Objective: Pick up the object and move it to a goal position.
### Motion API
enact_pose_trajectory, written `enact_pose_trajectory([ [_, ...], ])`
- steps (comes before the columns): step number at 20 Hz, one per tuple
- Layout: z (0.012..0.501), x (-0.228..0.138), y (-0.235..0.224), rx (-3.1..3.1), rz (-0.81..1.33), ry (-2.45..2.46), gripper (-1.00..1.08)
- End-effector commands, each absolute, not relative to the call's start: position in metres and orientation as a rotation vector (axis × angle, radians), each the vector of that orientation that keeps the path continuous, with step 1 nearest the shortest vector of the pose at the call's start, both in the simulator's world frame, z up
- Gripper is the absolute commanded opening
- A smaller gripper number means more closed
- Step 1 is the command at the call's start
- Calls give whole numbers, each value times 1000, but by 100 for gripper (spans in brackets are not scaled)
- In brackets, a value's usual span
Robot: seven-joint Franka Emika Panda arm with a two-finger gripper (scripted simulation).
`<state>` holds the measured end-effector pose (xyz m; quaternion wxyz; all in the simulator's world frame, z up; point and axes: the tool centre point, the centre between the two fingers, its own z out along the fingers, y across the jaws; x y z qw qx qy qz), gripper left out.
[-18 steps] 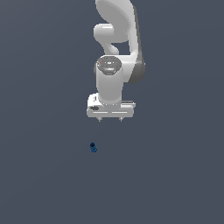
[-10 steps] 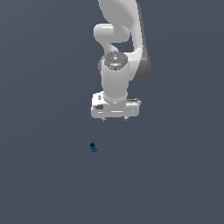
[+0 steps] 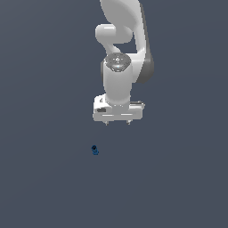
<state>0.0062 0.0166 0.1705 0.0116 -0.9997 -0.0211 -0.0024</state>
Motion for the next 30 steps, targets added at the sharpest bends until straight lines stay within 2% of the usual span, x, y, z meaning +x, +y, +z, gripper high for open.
enact_pose_trajectory([
  [1,167,11,11,-3118,-7,-48,100],
  [17,111,71,-72,-3129,-2,179,100],
  [30,93,81,-96,-3132,1,237,100],
])
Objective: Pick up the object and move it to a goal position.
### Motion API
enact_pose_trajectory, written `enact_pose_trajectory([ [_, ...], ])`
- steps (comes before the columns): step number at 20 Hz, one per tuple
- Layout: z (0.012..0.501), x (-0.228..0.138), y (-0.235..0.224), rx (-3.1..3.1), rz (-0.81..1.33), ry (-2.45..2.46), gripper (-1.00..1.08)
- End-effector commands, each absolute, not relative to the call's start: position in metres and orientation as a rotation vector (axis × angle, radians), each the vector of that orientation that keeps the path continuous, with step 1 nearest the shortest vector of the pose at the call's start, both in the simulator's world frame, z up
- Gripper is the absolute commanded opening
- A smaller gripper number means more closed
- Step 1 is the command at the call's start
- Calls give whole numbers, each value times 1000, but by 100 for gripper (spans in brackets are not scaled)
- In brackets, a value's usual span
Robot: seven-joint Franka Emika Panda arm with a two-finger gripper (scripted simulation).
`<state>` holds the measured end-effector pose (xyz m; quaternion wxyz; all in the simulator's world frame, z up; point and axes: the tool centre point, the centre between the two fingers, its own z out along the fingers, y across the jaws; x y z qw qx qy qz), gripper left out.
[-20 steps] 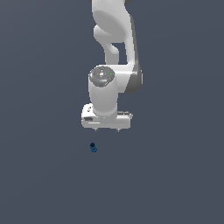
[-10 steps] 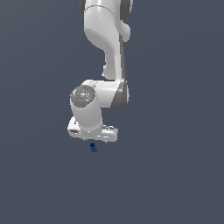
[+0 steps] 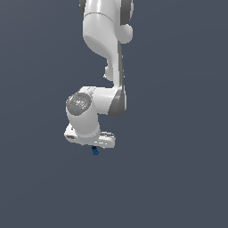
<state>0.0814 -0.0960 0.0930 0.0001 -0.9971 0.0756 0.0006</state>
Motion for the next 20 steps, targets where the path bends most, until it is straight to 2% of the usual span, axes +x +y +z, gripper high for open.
enact_pose_trajectory([
  [1,92,81,-96,-3132,1,237,100],
  [11,47,81,-96,-3132,0,239,100],
  [17,43,82,-96,-3132,0,239,100],
  [18,43,82,-96,-3132,0,239,-100],
  [20,43,82,-96,-3132,0,239,-100],
])
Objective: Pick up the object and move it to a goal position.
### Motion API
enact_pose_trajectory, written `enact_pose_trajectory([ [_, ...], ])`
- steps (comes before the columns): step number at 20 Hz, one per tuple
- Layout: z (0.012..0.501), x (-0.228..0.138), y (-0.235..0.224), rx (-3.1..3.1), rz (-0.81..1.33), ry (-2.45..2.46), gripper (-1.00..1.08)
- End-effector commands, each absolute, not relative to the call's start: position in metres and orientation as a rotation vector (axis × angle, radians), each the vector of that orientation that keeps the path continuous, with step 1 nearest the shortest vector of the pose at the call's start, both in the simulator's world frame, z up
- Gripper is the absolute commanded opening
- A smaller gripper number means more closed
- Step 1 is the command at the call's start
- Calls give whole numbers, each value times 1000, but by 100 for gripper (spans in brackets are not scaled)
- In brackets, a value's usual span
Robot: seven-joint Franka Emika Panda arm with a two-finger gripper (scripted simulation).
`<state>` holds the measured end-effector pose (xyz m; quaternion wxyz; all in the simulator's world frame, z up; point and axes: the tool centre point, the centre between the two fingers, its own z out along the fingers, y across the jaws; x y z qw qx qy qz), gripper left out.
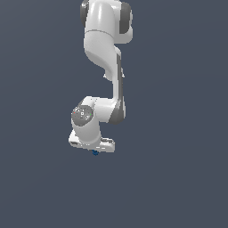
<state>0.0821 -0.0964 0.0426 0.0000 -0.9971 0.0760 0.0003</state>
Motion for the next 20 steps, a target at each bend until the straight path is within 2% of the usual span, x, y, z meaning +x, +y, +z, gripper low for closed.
enact_pose_trajectory([
  [1,43,82,-96,-3132,0,239,-100],
  [12,47,82,-94,-3132,0,239,-100],
  [20,82,78,-71,-3132,0,239,-100],
])
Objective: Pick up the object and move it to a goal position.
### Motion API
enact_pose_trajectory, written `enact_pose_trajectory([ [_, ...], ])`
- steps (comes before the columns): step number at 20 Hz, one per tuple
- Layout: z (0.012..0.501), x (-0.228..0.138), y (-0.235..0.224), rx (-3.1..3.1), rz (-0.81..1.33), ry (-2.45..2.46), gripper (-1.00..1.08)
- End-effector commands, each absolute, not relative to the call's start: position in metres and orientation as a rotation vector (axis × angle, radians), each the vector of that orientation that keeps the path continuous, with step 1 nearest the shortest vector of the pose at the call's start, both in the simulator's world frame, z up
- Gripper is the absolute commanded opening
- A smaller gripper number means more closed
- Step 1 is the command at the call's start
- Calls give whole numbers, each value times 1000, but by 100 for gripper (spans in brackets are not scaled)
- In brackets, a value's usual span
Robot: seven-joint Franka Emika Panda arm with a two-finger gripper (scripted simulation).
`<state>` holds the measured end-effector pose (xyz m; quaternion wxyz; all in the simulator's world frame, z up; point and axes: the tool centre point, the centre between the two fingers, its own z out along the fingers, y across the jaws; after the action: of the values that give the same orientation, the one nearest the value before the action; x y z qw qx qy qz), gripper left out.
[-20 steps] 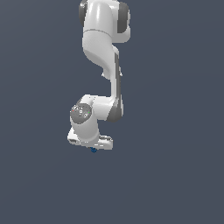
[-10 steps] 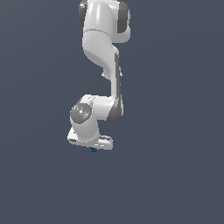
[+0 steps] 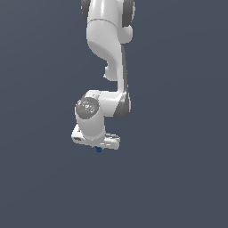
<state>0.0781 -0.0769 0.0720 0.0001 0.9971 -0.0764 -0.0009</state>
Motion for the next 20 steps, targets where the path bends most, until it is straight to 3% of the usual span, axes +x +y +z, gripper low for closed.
enact_pose_trajectory([
  [1,89,77,-66,3133,0,-239,-100],
  [20,248,63,37,3132,0,-239,-100],
])
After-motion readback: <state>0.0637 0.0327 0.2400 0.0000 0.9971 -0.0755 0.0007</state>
